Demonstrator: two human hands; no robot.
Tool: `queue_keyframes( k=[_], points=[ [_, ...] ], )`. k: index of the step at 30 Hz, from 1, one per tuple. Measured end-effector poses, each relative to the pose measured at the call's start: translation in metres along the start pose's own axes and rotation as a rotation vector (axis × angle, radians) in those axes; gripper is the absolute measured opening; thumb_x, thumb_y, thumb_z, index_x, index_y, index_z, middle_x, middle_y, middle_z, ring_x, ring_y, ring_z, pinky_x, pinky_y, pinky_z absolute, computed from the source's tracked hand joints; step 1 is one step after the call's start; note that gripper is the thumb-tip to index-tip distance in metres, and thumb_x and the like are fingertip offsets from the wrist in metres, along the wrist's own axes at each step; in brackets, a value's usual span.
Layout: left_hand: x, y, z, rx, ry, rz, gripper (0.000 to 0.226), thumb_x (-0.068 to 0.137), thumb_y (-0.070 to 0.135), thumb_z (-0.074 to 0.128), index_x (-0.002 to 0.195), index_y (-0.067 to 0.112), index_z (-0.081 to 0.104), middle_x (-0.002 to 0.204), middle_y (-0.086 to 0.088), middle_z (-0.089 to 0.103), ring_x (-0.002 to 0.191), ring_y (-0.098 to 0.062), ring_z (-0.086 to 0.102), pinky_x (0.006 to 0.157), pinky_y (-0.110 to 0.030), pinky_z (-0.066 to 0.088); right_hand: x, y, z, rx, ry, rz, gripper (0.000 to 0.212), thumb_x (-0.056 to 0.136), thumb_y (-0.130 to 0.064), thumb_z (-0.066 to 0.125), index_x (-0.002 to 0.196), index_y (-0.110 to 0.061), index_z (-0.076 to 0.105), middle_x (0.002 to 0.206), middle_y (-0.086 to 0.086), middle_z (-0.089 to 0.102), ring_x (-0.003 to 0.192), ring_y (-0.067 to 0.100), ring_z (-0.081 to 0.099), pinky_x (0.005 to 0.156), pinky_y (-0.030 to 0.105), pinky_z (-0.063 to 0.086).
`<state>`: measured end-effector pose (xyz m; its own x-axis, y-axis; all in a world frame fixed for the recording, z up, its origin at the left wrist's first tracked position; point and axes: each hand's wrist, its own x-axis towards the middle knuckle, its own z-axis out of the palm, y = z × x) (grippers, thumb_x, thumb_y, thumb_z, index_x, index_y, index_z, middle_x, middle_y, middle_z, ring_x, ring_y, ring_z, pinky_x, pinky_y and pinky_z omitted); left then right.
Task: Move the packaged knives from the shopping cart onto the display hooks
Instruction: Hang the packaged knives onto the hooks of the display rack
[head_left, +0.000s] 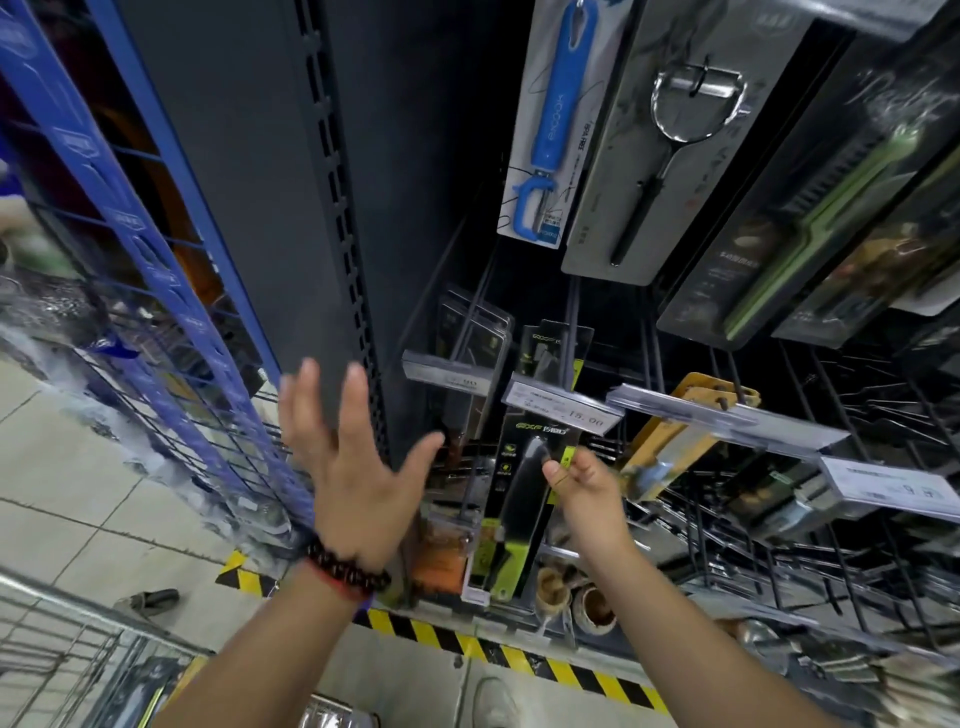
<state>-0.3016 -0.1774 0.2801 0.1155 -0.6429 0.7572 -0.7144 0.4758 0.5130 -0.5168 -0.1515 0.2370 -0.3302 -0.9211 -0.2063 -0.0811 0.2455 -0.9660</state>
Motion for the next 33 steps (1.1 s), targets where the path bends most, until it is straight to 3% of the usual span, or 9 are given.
queue_keyframes(
  k=[3,6,8,12,16,20,24,30,33],
  points=[
    [0.027,-0.022,0.006,0.171,-0.062,-0.019,0.110,0.075,0.055,0.071,0.151,0.039,-0.008,0.158,-0.001,-0.008,0.141,-0.043,0.000,0.119,-0.044,-0.001,0.003,-0.011,0.003,0.061,0.047,0.005,0.015,0.095,-0.004,0.055,0.104,0.007,0.058,0.097,0.026,0.064,0.093,0.034,0.061,0.092,0.045,0.045],
    [0.033,-0.037,0.015,0.241,-0.105,-0.006,0.128,0.069,0.037,0.085,0.150,0.038,-0.014,0.159,-0.005,-0.014,0.140,-0.043,-0.001,0.118,-0.041,-0.006,0.007,-0.017,0.003,0.077,0.087,-0.015,0.045,0.096,-0.004,0.054,0.123,0.024,0.032,0.130,0.042,0.035,0.123,0.048,0.038,0.108,0.049,0.032],
    [0.032,-0.046,0.020,0.270,-0.095,0.040,0.129,0.070,0.030,0.084,0.149,0.039,-0.019,0.155,0.008,-0.033,0.140,-0.045,-0.002,0.119,-0.042,-0.007,0.011,-0.017,0.004,0.094,0.083,0.007,0.045,0.097,-0.006,0.053,0.128,0.021,0.036,0.135,0.035,0.040,0.128,0.043,0.040,0.109,0.043,0.033],
    [0.030,-0.059,0.021,0.276,-0.085,0.090,0.126,0.074,0.025,0.081,0.148,0.040,-0.019,0.153,0.013,-0.036,0.142,-0.042,-0.003,0.114,-0.058,0.006,0.015,-0.022,0.011,0.066,0.104,0.048,0.038,0.095,-0.014,0.057,0.124,0.011,0.050,0.130,0.025,0.055,0.124,0.034,0.052,0.109,0.044,0.037],
    [0.031,-0.063,0.021,0.277,-0.098,0.080,0.126,0.073,0.028,0.081,0.148,0.041,-0.020,0.153,0.013,-0.036,0.144,-0.022,-0.025,0.113,-0.060,0.008,0.016,-0.022,0.012,0.027,0.127,0.055,0.021,0.096,-0.012,0.056,0.108,0.005,0.058,0.110,0.017,0.065,0.117,0.033,0.057,0.099,0.039,0.043],
    [0.032,-0.060,0.021,0.265,-0.127,0.070,0.129,0.071,0.024,0.081,0.147,0.042,-0.022,0.151,0.014,-0.039,0.141,-0.041,-0.001,0.106,-0.068,0.016,0.003,-0.019,0.009,0.036,0.123,0.021,0.020,0.097,-0.006,0.053,0.113,0.006,0.056,0.111,0.012,0.062,0.110,0.019,0.055,0.097,0.039,0.043],
    [0.032,-0.060,0.024,0.258,-0.124,0.050,0.128,0.071,0.021,0.077,0.146,0.043,-0.024,0.150,0.014,-0.040,0.143,-0.021,-0.029,0.107,-0.068,0.015,-0.008,-0.009,0.005,0.023,0.106,-0.034,0.009,0.095,-0.004,0.054,0.090,-0.007,0.061,0.086,0.003,0.065,0.085,0.015,0.061,0.086,0.035,0.046],
    [0.034,-0.061,0.026,0.247,-0.133,0.061,0.127,0.069,0.021,0.075,0.146,0.043,-0.024,0.150,0.014,-0.040,0.141,-0.018,-0.034,0.106,-0.069,0.017,-0.006,-0.011,0.005,0.016,0.067,-0.100,0.019,0.095,-0.005,0.055,0.077,-0.004,0.050,0.071,0.008,0.052,0.071,0.020,0.050,0.076,0.035,0.044],
    [0.034,-0.061,0.025,0.242,-0.145,0.066,0.123,0.070,0.024,0.072,0.146,0.043,-0.024,0.150,0.014,-0.040,0.145,-0.024,-0.025,0.104,-0.070,0.019,0.002,-0.015,0.006,0.071,0.116,-0.098,0.020,0.094,-0.012,0.057,0.086,0.005,0.051,0.085,0.030,0.053,0.079,0.037,0.053,0.084,0.037,0.046]
  ],
)
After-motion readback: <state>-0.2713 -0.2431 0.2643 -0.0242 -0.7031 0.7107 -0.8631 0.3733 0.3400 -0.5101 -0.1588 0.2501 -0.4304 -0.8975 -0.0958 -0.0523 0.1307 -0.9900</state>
